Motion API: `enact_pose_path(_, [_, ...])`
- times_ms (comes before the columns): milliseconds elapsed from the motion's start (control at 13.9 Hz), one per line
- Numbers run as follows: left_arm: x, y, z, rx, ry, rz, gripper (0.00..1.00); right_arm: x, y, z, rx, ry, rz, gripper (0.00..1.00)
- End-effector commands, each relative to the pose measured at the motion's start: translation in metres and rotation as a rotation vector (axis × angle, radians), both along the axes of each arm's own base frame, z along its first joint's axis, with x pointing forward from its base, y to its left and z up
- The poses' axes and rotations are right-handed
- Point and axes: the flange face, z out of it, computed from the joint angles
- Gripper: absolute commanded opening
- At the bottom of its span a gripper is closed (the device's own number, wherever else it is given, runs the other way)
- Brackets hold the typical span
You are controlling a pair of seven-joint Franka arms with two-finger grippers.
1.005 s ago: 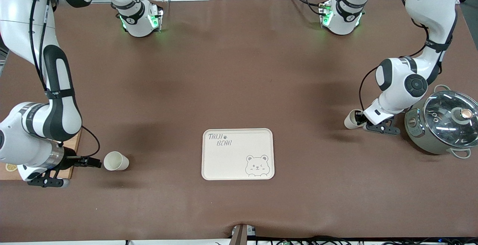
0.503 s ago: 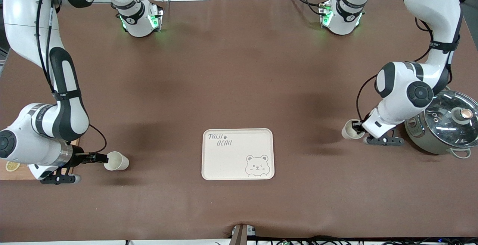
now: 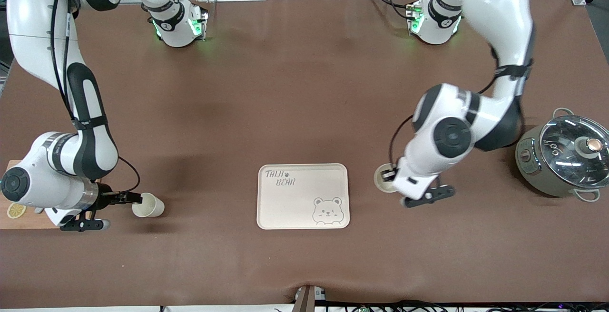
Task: Place white IKEA cup upright on tray with both arms
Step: 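Lift the cup with the left gripper and carry it over the tray, then lower the held cup upright onto the tray and open the left gripper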
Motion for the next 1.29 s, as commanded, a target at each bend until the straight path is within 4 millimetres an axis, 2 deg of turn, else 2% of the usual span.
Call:
enact_pose_path(0, [0.007, -0.045, -0.007, -0.039, -0.08, 0.044, 0.0, 0.0, 0.001, -0.01, 0.013, 0.001, 0.007, 1.0])
enact_pose_path(144, [0.003, -0.078, -0.029, -0.087, -0.145, 0.075, 0.0, 0.0, 0.001, -0.014, 0.012, -0.003, 0.005, 1.0])
enact_pose_path(287, [-0.001, -0.1, -0.055, -0.122, -0.187, 0.084, 0.0, 0.0, 0.001, -0.021, 0.012, -0.002, 0.003, 1.0])
enact_pose_path(503, [-0.008, -0.119, -0.104, -0.126, -0.206, 0.064, 0.0, 0.001, 0.001, -0.029, 0.008, -0.019, -0.002, 1.0])
enact_pose_path(718, [-0.019, -0.131, -0.146, -0.047, -0.223, 0.024, 0.0, 0.001, 0.0, -0.031, 0.006, -0.021, -0.004, 1.0])
enact_pose_path(1005, [-0.025, -0.137, -0.153, -0.019, -0.231, 0.035, 0.0, 0.001, 0.001, -0.031, 0.007, -0.016, -0.002, 1.0])
enact_pose_path(1077, [-0.025, -0.136, -0.151, -0.019, -0.23, 0.046, 0.34, 0.001, 0.003, -0.031, 0.008, -0.016, 0.002, 0.97])
enact_pose_path(1149, [-0.023, -0.134, -0.149, -0.005, -0.237, 0.042, 0.99, 0.001, 0.007, -0.034, 0.006, -0.013, 0.01, 0.87])
enact_pose_path(1221, [-0.024, -0.137, -0.142, 0.003, -0.246, 0.039, 1.0, 0.001, 0.011, -0.034, 0.006, -0.011, 0.013, 0.79])
